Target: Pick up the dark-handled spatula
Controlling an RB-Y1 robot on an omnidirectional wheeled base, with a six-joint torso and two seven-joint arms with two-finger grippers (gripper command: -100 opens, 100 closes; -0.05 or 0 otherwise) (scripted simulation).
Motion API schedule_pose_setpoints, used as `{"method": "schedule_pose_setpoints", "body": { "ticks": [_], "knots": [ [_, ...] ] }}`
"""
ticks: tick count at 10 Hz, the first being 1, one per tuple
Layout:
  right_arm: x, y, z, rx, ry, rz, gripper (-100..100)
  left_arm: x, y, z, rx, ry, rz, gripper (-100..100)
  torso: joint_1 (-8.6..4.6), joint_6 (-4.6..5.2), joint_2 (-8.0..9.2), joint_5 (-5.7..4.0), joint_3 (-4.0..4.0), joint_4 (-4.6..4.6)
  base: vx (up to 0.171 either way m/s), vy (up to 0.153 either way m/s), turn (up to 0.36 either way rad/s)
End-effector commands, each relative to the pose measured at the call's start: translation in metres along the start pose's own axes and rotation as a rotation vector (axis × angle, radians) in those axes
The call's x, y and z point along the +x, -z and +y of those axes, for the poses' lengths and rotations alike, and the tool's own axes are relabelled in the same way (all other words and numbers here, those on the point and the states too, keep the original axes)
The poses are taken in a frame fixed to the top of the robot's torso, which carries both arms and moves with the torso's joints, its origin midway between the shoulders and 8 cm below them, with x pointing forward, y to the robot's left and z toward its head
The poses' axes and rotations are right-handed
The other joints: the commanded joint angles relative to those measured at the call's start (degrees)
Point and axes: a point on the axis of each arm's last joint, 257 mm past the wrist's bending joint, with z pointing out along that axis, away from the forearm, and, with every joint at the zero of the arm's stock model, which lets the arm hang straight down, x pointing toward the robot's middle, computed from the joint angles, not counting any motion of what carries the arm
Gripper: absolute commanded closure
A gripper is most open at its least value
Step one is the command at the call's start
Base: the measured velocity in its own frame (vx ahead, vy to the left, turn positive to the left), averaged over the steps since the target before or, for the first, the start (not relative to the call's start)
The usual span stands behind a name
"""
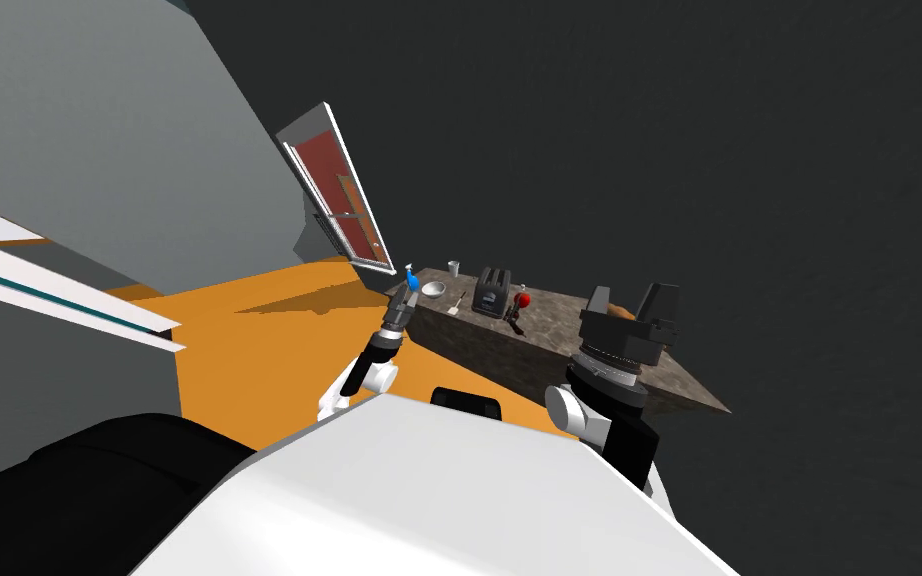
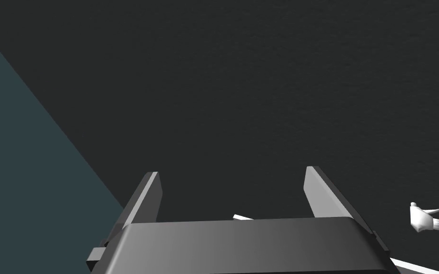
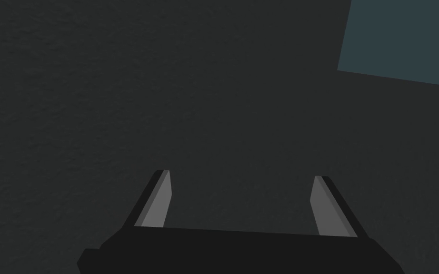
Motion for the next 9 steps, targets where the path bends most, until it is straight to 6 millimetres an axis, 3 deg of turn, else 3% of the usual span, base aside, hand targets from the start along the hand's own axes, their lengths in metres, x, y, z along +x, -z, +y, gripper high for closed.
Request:
{"method": "schedule_pose_setpoints", "body": {
  "ticks": [1,4,5,6,7,8,9],
  "knots": [
    [0.0,0.0,0.0,0.0,0.0,0.0,0,0.002,0.001,0.008,-0.018,0.01,0.024,-100,0.0,0.0,0.0,0.0,0.0,0.0,-0.07,0.005,-0.045],
    [0.0,0.0,0.0,0.0,0.0,0.0,0,0.012,0.01,0.035,-0.098,0.061,0.092,-100,0.04,-0.02,-0.08,0.01,-0.04,-0.01,-0.068,0.012,-0.091],
    [0.0,0.0,0.0,0.0,0.0,0.0,0,0.013,0.01,0.035,-0.099,0.056,0.101,-100,0.07,0.0,-0.01,0.01,-0.01,0.0,-0.076,0.016,-0.067],
    [0.0,0.0,0.0,0.0,0.0,0.0,0,0.017,0.017,0.051,-0.148,0.083,0.127,-100,0.06,-0.02,-0.02,0.02,-0.01,0.0,-0.082,0.004,-0.111],
    [0.0,0.0,0.0,0.0,0.0,0.0,0,0.017,0.018,0.051,-0.151,0.075,0.139,-100,0.03,0.0,-0.01,0.01,0.0,0.0,-0.066,0.0,-0.07],
    [0.0,0.0,0.0,0.0,0.0,0.0,0,0.02,0.027,0.068,-0.205,0.104,0.158,-100,0.0,-0.02,-0.05,0.0,-0.02,0.0,-0.073,-0.009,-0.145],
    [0.0,0.0,0.0,0.0,0.0,0.0,0,0.02,0.028,0.069,-0.209,0.092,0.176,-100,-0.02,0.01,-0.04,0.0,-0.02,-0.01,-0.066,-0.002,-0.088]
  ]
}}
